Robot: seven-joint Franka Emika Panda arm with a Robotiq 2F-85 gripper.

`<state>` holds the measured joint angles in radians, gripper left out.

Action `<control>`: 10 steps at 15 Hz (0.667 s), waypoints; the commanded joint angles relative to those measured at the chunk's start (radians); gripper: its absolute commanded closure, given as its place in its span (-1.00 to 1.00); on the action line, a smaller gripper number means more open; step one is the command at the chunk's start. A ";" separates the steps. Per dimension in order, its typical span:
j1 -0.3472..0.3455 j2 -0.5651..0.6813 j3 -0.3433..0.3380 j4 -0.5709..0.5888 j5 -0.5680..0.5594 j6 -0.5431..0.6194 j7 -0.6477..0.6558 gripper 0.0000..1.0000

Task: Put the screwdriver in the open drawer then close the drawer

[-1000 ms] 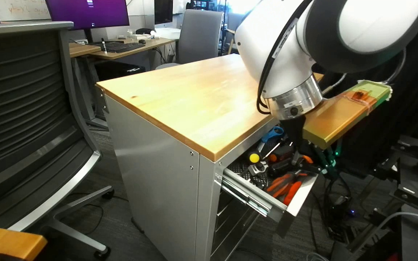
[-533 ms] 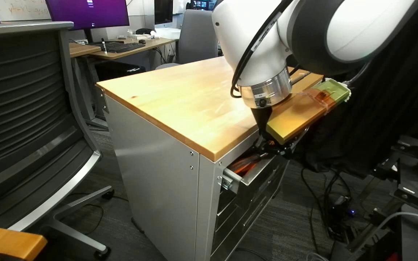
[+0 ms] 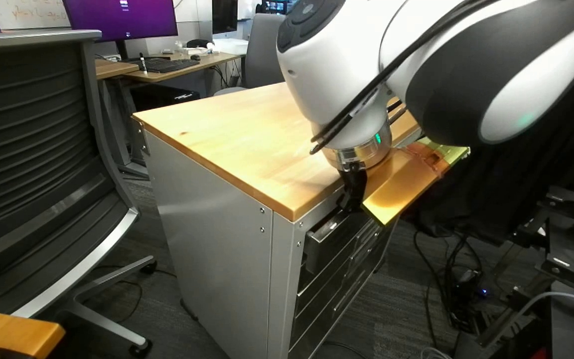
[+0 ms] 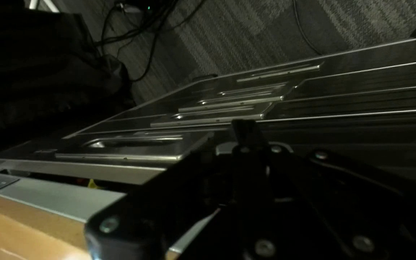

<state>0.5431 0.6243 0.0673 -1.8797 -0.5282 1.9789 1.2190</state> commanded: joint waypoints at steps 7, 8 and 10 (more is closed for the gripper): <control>0.053 0.044 -0.029 0.104 -0.272 0.008 0.140 1.00; 0.046 0.021 -0.020 0.085 -0.268 0.017 0.145 0.77; 0.008 -0.057 0.013 0.023 -0.216 0.049 0.111 0.33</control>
<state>0.6008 0.6379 0.0721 -1.8804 -0.7262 1.9694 1.3195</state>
